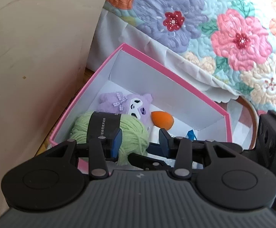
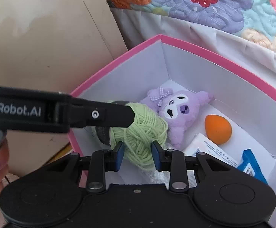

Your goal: Organize objects

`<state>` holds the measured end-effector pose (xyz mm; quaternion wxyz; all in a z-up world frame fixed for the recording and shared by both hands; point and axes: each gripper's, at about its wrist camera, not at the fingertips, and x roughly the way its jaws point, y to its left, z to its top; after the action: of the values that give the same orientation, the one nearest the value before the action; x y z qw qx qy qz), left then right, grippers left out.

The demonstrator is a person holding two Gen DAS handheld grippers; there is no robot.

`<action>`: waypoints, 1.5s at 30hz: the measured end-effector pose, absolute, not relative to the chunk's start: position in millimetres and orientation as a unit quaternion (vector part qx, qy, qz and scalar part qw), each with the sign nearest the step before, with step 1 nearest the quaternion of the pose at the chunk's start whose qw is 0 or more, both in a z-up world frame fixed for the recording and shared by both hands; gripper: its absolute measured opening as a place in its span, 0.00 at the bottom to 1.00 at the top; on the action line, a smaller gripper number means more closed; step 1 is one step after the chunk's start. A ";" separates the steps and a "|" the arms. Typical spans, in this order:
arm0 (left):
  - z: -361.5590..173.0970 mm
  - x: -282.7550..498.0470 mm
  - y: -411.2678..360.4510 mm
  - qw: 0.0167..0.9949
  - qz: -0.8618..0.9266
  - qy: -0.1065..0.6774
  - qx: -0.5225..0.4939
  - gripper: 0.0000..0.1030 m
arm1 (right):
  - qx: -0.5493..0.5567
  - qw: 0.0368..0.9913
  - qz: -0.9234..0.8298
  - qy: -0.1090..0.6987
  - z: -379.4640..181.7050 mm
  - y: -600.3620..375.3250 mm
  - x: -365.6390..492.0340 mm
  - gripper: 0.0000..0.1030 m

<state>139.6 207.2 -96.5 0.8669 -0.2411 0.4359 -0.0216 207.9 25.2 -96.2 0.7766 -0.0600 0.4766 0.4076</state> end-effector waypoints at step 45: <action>11.5 23.7 112.0 0.882 -0.033 0.457 -0.110 0.49 | -0.016 0.904 0.161 0.395 48.9 -139.9 39.1 0.59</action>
<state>23.7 112.0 11.5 0.8817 -0.1103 0.4575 -0.0327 39.1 -139.9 48.9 0.9044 -0.0155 0.3948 0.1612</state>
